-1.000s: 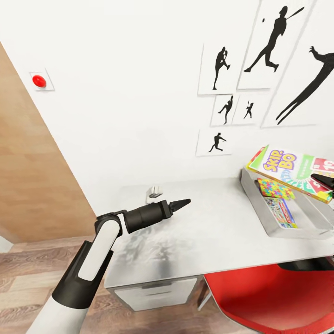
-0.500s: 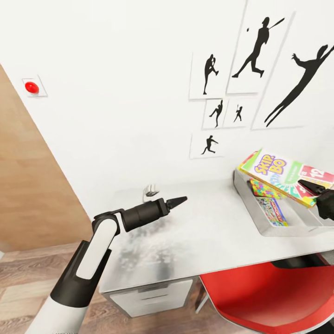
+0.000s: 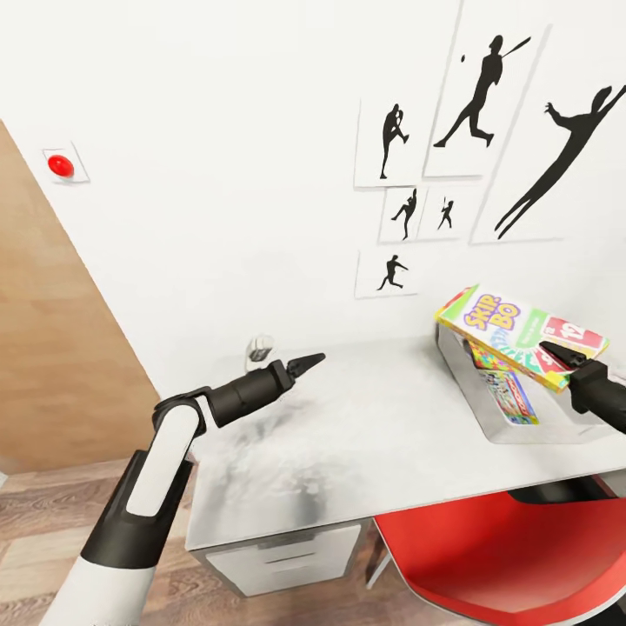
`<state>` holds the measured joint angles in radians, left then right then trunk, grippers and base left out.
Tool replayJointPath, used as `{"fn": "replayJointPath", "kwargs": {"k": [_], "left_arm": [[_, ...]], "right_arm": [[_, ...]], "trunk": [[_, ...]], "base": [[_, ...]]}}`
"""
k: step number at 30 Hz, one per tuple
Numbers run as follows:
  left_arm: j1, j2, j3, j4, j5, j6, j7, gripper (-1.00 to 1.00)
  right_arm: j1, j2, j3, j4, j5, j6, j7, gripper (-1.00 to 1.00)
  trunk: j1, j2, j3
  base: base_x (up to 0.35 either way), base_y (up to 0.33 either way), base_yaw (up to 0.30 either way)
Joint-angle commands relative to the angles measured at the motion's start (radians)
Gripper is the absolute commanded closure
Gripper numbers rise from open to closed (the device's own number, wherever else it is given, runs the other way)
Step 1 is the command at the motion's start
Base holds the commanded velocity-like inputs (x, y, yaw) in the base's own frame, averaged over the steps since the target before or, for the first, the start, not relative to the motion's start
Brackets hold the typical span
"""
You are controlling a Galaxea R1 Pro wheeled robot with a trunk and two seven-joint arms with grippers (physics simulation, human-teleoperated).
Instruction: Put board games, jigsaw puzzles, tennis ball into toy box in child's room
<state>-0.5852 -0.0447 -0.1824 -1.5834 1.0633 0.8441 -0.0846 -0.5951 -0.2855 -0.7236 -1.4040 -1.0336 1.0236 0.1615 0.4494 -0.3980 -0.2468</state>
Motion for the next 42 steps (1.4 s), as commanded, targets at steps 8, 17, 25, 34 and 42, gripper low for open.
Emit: {"fn": "replayJointPath", "kwargs": {"k": [8,17,25,34,42], "left_arm": [[0.000,-0.003,0.019,0.005,0.010,0.004,0.027,-1.00],[0.008,-0.004,0.020,-0.002,0.015,-0.002,0.037,-1.00],[0.019,-0.006,0.014,-0.009,0.016,-0.008,0.039,-1.00],[0.020,-0.007,0.011,-0.009,0.007,-0.011,0.049,-1.00],[0.021,-0.007,0.010,-0.009,0.001,-0.012,0.052,-1.00]], "right_arm": [[-0.001,0.002,-0.007,0.004,0.008,-0.037,0.007,1.00],[0.006,0.003,-0.008,0.006,0.007,-0.042,-0.047,1.00],[0.002,0.003,-0.004,0.037,0.007,-0.041,-0.088,1.00],[-0.001,0.002,-0.004,0.088,0.005,-0.045,-0.096,1.00],[-0.002,0.002,-0.004,0.094,0.005,-0.046,-0.098,1.00]], "trunk": [[0.001,-0.002,-0.002],[0.001,-0.002,0.001],[0.001,-0.002,0.008],[0.001,-0.002,0.014],[0.001,-0.002,0.015]], "base": [[0.000,0.000,-0.001],[0.000,0.000,-0.089],[0.025,0.000,-0.218],[0.016,-0.007,-0.175],[0.101,-0.157,-0.038]]}}
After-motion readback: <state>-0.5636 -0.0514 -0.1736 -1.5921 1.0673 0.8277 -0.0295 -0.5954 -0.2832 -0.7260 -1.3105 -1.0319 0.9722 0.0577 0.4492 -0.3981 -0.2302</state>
